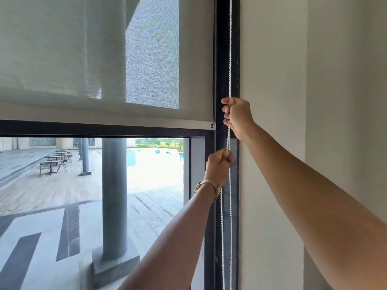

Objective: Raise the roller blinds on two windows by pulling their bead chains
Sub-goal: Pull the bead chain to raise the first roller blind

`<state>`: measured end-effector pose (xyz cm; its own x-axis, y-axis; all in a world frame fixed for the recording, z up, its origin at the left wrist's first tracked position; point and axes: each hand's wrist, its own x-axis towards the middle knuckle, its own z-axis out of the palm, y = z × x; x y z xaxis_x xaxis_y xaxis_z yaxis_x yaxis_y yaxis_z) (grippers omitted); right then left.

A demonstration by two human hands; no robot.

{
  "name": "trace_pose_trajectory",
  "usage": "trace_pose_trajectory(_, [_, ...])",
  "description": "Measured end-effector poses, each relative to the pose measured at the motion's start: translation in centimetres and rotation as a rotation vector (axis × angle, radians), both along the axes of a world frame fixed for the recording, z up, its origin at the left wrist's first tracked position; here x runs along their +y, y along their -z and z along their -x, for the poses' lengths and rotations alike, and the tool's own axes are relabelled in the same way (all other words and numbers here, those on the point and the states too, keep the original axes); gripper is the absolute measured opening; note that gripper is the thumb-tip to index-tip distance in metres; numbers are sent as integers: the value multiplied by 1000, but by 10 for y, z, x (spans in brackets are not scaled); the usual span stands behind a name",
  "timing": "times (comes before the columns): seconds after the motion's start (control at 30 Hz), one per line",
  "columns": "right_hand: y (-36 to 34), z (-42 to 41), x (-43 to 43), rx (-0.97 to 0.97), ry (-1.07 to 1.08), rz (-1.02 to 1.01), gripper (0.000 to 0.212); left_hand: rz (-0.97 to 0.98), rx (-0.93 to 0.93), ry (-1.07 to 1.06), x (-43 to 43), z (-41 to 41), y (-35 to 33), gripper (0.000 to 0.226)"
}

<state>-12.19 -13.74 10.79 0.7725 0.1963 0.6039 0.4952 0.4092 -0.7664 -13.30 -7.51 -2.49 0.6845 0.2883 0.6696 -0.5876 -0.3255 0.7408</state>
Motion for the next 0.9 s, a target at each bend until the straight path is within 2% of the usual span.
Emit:
trace_pose_trajectory(0.3, [11,28,-11,-1,-87,48,34,-51,14,56,1,33,-5,35])
trace_pose_trajectory(0.53, [79,50,-32,-41,36,347,23,-46,174,200,11,64,24,23])
trace_pose_trajectory(0.73, [125,76,-39,26,95,450,23,-78,246,91,30,108,54,23])
trace_pose_trajectory(0.9, [154,141,-41,-42,150,557,21,-220,221,-67,36,190,60,27])
